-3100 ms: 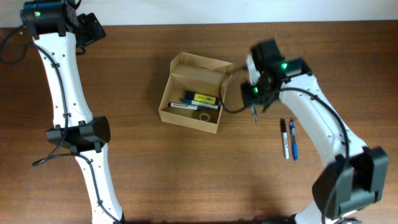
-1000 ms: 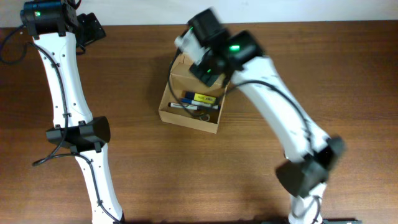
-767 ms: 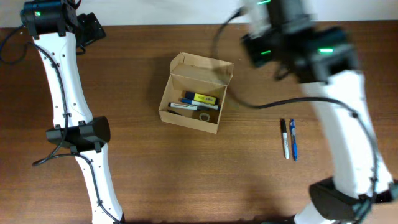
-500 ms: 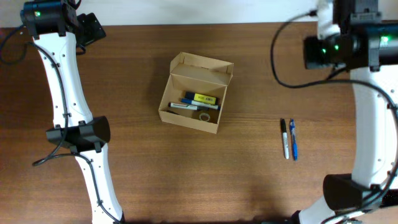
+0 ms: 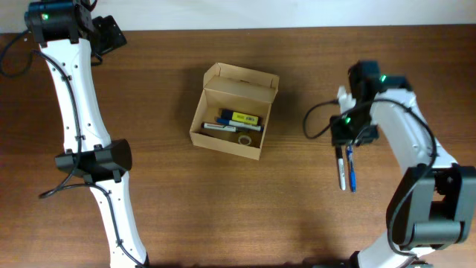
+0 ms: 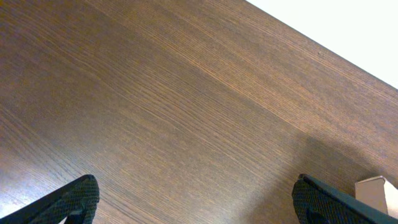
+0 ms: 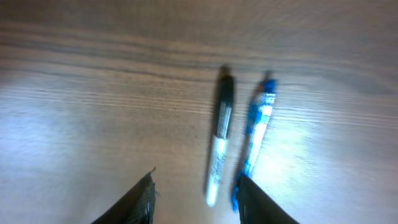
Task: Pack container
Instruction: 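Release the pen and raise the right gripper back toward the Sharpie, then lower the right gripper onto the black Sharpie and grasp it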
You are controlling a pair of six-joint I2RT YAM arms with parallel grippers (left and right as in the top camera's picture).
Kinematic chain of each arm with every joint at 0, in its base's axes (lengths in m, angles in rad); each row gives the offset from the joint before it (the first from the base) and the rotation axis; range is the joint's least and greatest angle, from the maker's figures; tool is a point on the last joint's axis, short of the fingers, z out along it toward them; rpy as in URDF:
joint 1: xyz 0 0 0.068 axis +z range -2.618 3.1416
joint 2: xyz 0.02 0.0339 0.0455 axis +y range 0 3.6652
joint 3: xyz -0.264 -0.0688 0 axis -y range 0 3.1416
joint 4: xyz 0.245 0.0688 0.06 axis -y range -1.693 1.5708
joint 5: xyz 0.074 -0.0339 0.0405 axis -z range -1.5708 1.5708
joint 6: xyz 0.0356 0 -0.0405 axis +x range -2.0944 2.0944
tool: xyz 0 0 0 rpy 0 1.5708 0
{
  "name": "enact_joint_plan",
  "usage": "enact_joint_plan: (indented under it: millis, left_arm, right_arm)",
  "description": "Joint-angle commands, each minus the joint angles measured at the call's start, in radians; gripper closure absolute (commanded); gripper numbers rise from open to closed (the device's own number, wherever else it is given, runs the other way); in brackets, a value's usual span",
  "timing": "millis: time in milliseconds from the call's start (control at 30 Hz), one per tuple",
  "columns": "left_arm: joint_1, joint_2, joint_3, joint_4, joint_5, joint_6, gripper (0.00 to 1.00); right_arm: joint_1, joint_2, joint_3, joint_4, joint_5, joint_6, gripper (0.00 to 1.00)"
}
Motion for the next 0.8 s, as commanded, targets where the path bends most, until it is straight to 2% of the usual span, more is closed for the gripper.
enact_joint_plan:
  millis: [0,267,600,767]
  left_arm:
    - [0.006,-0.004,-0.001,-0.002,-0.008,0.012,0.0]
    - [0.006,-0.004,-0.001,-0.002,-0.008,0.012,0.0]
    - [0.006,-0.004,-0.001,-0.002,-0.008,0.012,0.0]
    - [0.006,-0.004,-0.001,-0.002,-0.008,0.012,0.0]
  right_arm:
    - [0.0,-0.005,-0.124,0.079,-0.044,0.038,0.58]
    - [-0.004,-0.005,-0.3,0.269,-0.041,0.08,0.57]
    - [-0.001,-0.013,-0.289,0.271,-0.077,0.042,0.57]
    - [-0.001,-0.053,-0.205,0.215,-0.084,0.019,0.57]
